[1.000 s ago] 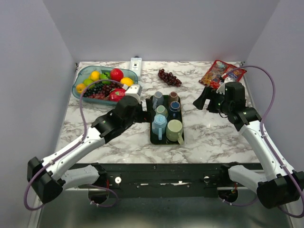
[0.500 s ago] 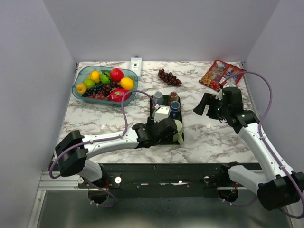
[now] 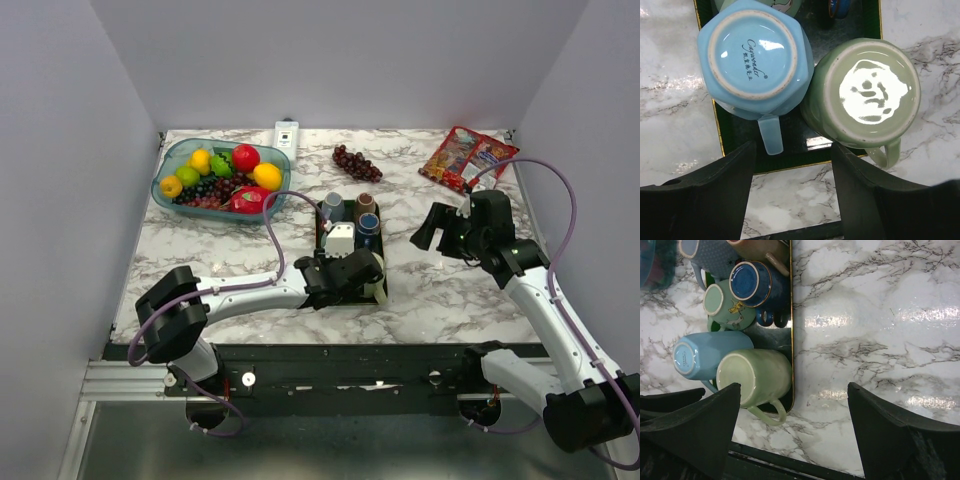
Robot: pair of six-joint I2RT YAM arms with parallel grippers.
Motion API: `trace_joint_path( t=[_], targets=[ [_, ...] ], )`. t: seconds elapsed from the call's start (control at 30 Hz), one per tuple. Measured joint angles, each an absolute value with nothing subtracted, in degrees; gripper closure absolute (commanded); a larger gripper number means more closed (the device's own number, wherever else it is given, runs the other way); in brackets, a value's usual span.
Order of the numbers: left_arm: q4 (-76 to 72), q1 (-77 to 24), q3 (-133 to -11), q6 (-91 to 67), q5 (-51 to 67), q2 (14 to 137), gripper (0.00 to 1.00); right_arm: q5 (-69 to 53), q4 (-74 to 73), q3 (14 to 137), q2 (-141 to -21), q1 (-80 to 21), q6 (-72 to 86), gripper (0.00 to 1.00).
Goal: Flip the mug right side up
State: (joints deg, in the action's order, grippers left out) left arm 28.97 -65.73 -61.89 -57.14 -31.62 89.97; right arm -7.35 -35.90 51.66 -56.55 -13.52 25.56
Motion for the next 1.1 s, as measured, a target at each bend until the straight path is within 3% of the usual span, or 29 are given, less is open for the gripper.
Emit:
trace_joint_path(
  t=[0.67, 0.7, 0.73, 0.83, 1.1],
  targets=[
    [29.5, -61.21, -62.28, -58.22, -29.45, 93.76, 0.62, -4.8, -37.06, 50.5, -55.46, -13.52, 26.94, 0.07],
    [29.58, -61.19, -62.37, -58.19, -29.39, 94.02, 0.67, -4.58, -37.15, 50.5, -55.46, -13.52, 26.98, 0.07],
    [29.71, -61.14, -62.46, -58.17, -29.32, 94.15, 0.81, -4.38, -37.21, 50.5, -55.46, -13.52, 26.98, 0.07],
    [29.93, -61.08, -63.05, -58.02, -28.82, 94.5, 1.0, -3.92, -37.39, 50.5, -55.46, -13.52, 26.98, 0.07],
    [30.41, -60.86, -63.42, -57.89, -28.56, 94.72, 1.0, -3.64, -37.54, 50.5, -55.48, -13.52, 27.0, 0.07]
  ],
)
